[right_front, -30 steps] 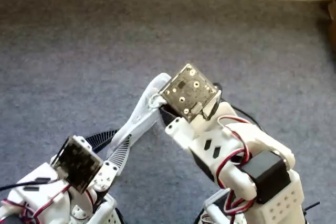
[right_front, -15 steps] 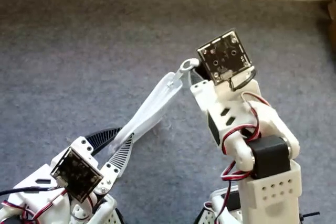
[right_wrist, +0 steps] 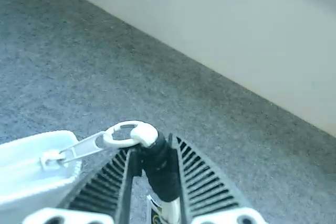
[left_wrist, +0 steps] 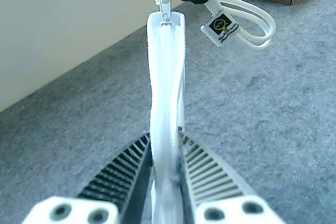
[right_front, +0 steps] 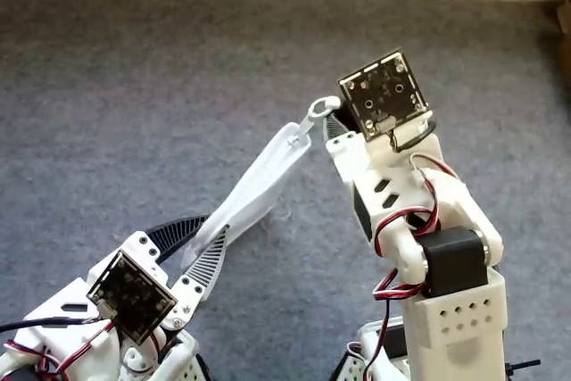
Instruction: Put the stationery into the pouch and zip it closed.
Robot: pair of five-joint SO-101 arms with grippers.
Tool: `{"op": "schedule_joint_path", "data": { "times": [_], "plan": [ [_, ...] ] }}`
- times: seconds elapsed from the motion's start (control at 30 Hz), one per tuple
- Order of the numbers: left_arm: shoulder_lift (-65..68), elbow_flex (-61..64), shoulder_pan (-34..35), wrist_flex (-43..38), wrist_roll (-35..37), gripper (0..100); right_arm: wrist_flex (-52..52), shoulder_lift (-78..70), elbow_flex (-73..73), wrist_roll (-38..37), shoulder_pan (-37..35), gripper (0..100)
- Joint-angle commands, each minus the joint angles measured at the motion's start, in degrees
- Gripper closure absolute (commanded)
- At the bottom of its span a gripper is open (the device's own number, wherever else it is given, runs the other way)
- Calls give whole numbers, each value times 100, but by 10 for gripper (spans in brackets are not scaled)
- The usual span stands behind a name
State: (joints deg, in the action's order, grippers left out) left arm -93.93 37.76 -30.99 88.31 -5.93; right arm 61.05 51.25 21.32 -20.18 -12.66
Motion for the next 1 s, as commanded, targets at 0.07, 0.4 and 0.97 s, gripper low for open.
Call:
{"op": "schedule_joint_path", "data": {
  "times": [0.07,0.4,0.97],
  "plan": [
    [-110,-92,453,-62,-18,995,347,101,-312,70,435,992],
    [-119,-75,453,-484,18,995,1719,1719,-1745,-158,-673,992],
    [-145,-101,-470,-475,-9,994,2765,2545,-2527,-202,-2413,992]
  ]
}}
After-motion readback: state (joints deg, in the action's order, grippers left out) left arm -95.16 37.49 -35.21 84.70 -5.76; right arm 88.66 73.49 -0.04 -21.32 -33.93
